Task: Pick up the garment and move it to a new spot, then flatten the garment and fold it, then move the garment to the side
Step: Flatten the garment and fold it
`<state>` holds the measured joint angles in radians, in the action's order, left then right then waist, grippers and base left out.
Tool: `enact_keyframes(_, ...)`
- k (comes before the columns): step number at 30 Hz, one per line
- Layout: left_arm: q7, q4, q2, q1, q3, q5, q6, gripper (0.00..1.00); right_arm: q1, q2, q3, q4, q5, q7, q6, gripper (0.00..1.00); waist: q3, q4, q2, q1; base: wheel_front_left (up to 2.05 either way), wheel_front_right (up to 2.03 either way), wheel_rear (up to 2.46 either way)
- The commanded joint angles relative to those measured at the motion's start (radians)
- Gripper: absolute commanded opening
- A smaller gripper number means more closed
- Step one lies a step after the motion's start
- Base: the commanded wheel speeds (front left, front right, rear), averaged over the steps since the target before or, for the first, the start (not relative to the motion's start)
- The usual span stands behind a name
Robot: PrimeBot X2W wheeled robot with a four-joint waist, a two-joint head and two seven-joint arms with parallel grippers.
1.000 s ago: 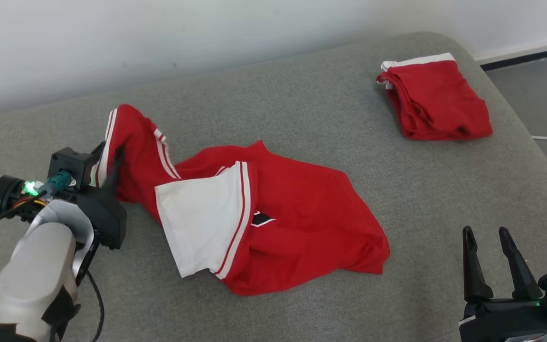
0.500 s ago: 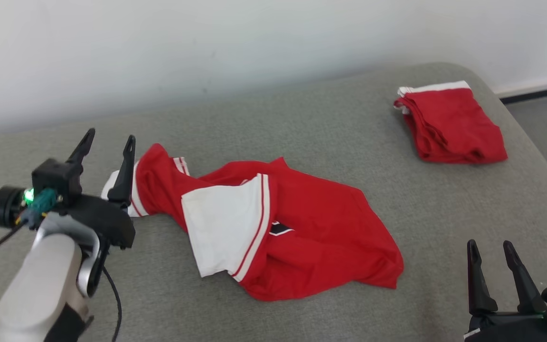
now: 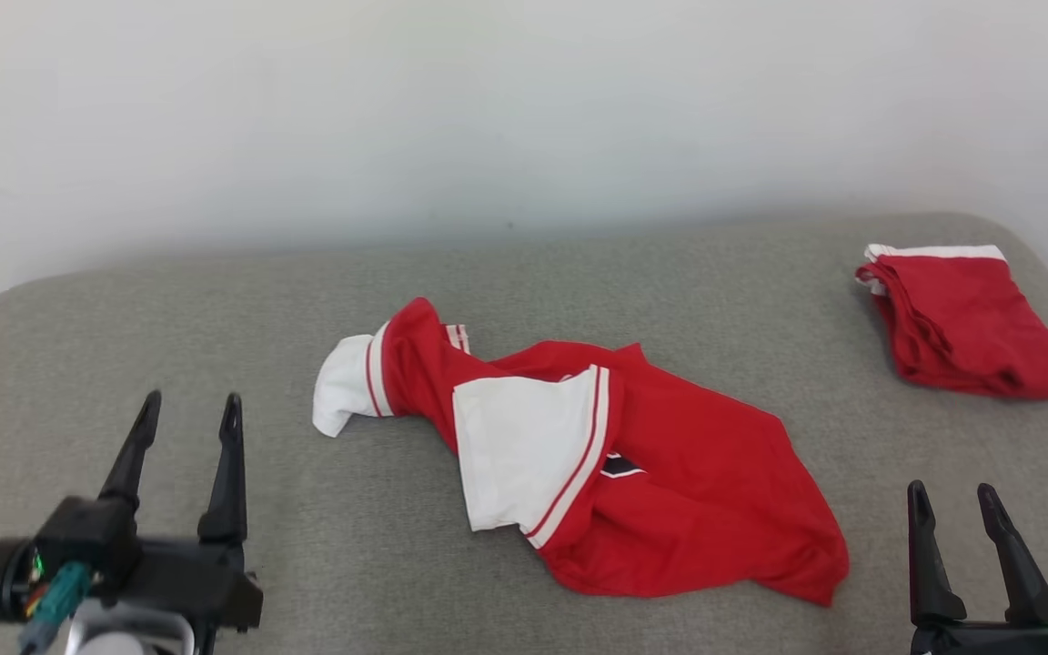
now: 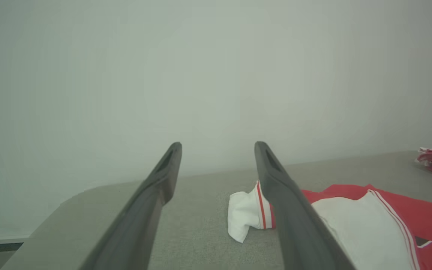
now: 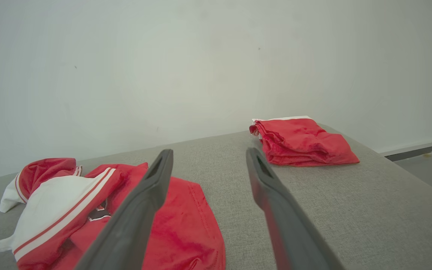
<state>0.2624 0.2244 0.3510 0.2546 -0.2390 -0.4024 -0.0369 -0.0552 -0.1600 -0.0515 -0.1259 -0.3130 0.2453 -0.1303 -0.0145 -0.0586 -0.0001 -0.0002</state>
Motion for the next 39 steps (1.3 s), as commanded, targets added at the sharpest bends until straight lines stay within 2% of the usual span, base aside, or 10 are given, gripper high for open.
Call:
enact_keyframes(1, 0.003, -0.021, -0.006, -0.039, 0.010, 0.013, -0.009, 1.00, -0.013, 0.002, -0.006, 0.005, 0.009, -0.006, -0.001, 1.00, -0.025, 0.033, 0.0001, 0.0002, 0.00, 0.00, 0.00)
enact_keyframes(12, 0.003, -0.158, -0.042, -0.270, 0.060, 0.045, -0.052, 1.00, -0.044, 0.018, -0.022, 0.035, 0.013, -0.022, -0.001, 1.00, -0.045, 0.074, 0.0001, 0.0002, 0.00, 0.00, 0.00)
enact_keyframes(25, 0.003, -0.150, -0.081, -0.352, 0.087, 0.064, -0.055, 1.00, -0.061, 0.024, -0.025, 0.033, 0.007, -0.032, -0.001, 1.00, -0.047, 0.078, 0.0001, 0.0002, 0.00, 0.00, 0.00)
enact_keyframes(31, 0.003, -0.102, -0.089, -0.279, 0.065, 0.055, -0.013, 1.00, -0.045, 0.018, -0.014, 0.035, 0.005, -0.038, -0.001, 1.00, -0.027, 0.056, 0.0001, 0.0002, 0.00, 0.00, 0.00)
enact_keyframes(39, -0.053, 0.034, -0.061, -0.030, -0.006, 0.078, 0.093, 1.00, -0.004, 0.030, 0.025, 0.004, -0.006, -0.029, -0.001, 1.00, 0.017, -0.043, 0.0001, 0.0002, 0.00, 0.00, 0.00)
